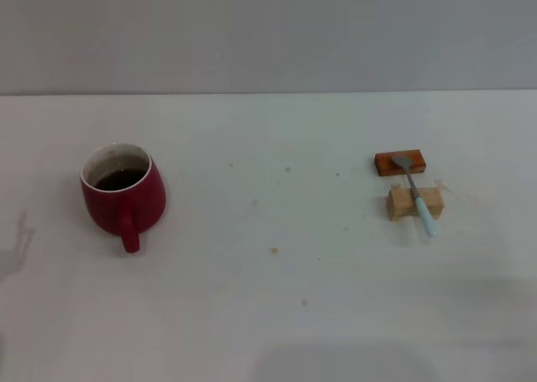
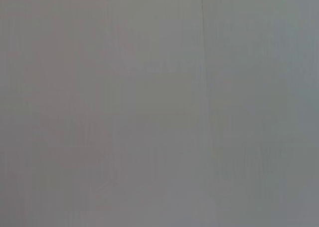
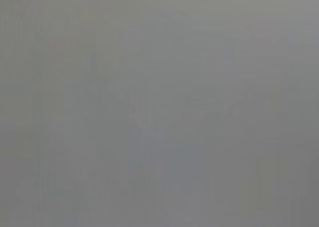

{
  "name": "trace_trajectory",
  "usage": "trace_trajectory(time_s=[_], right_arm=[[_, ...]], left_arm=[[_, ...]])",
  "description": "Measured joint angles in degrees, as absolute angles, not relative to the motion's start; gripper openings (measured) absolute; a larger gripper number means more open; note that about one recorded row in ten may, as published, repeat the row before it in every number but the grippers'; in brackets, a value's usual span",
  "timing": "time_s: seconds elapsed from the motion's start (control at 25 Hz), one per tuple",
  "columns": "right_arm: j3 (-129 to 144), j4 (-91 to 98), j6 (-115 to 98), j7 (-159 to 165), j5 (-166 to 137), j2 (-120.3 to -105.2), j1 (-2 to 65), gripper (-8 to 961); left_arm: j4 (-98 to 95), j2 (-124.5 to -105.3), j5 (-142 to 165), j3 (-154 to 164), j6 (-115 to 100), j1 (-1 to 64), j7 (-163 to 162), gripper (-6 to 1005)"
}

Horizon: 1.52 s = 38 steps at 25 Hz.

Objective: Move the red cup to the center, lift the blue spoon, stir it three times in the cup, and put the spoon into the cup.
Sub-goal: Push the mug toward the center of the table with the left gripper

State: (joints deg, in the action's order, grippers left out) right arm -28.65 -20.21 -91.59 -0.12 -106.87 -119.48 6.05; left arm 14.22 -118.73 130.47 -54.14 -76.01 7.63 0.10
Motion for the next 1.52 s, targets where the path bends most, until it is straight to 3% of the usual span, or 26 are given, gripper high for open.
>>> trace_trajectory(time_s=[0.76,0.96,1.4,1.52], right_arm=[[-27.9,-20.2,-91.7,0.3,-106.9,-119.49,6.5,698],[-27.9,-20.2,-91.8,0.3,-106.9,-119.46,6.6,698],[-27.9,-20.2,-92.1,0.4,-106.9,-119.53,6.4,698],[-27.9,-20.2,-92.1,0.4,-106.9,-119.53,6.4,698]], left_arm=[[13.3,-118.55,130.3,-54.7,-71.5,9.7,3.1,768],[13.2,-118.52,130.5,-54.4,-70.1,10.9,7.8,556],[10.1,-118.42,130.9,-54.1,-67.6,15.3,12.7,313],[10.0,-118.42,130.9,-53.7,-65.7,16.7,16.8,201]])
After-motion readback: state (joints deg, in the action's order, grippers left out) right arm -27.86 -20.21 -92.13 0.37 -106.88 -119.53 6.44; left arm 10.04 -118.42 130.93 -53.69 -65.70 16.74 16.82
